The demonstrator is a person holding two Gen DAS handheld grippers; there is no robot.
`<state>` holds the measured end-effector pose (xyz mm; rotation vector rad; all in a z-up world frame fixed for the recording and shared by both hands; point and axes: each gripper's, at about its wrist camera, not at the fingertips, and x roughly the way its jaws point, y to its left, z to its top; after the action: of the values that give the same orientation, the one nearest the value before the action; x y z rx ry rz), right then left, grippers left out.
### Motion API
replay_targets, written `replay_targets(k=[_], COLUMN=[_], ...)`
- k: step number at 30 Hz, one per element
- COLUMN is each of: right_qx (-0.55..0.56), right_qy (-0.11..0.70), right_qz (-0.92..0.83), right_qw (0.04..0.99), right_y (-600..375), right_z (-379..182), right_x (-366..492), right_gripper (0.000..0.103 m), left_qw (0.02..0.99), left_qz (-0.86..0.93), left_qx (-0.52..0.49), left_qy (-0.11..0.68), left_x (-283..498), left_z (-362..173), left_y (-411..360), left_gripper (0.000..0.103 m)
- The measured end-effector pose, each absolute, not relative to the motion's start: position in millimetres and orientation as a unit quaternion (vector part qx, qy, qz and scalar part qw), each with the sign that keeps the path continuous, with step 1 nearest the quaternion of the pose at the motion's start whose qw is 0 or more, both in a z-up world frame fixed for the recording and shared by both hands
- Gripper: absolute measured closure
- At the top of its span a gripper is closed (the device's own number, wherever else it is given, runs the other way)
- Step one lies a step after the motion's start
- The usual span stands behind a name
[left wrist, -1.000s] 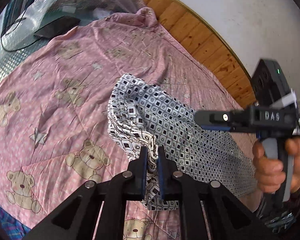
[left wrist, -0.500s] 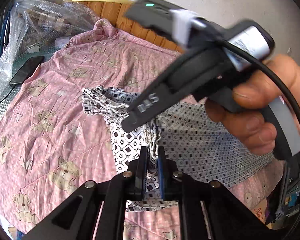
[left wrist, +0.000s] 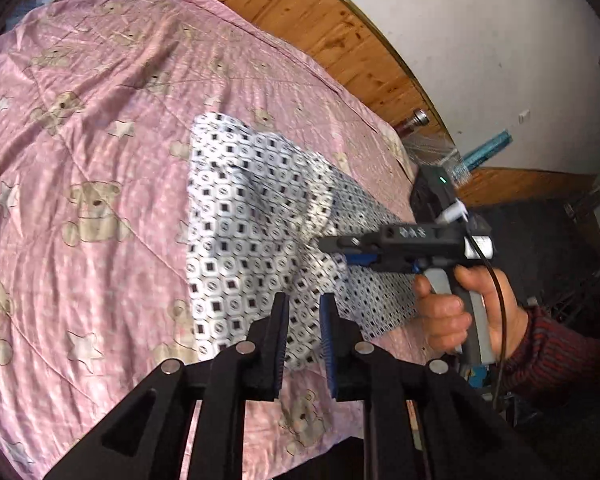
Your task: Fold clothes
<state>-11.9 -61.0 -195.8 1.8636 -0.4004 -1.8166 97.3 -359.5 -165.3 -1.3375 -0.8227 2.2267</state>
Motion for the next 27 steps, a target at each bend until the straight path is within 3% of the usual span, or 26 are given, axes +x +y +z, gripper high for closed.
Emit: replay_targets(k=[4,11,14,16,19,21,23,27], right_qx=[0.685,0.638,0.692,0.705,0.663,0.629,0.597,0.564], right_qy=[-0.112,-0.086,0.025,0.051,0.072,0.078,0.103,0.194], right_qz=[-0.684,-0.735,-0.693,-0.685,-0.725,-0.742,-0.743,-0.722], right_qw=[0.225,0.213,0.202,0.177,0.173,0.219,0.284,0.35], right_y=[-58.6,-52.5,-70.5,-66.4,-71.0,-101.0,-149.6,-245.0], right_z=[-202.4,-176.8,-201.2,-199.4,-155.5,-125.3,-109.9,-135.7], right_x=[-5.4,1.0,6.6,1.7,-17.8,-35.0,-52.5,-75.1], right_gripper=[0.076,0.066,0.068,0.075,0.066,0.056,0.044,0.039], left_qw=[0.156,0.122,0.128,0.13,0.139,0.144,0.142,0.139], left_qz=[0.792,0.762,0.753,0.761,0.757,0.755,0.739,0.701], left_qx=[-0.495,-0.537,-0.525,-0.52,-0.511,-0.507,-0.525,-0.57], left_qy=[-0.321,-0.34,-0.376,-0.366,-0.383,-0.389,-0.397,-0.406], left_x=[53.0,-26.7,-35.7,-37.4,-16.0,6.8,35.2,79.5], left_z=[-186.0,-230.0,-236.3,-232.1,-216.4,-207.0,-211.9,-234.1], left_y=[-379.2,-374.7,-375.6,-375.1,-386.4,-396.0,-398.5,-379.8], left_gripper=[0.075,0.07,0.07,0.07,0.07,0.069,0.061,0.061])
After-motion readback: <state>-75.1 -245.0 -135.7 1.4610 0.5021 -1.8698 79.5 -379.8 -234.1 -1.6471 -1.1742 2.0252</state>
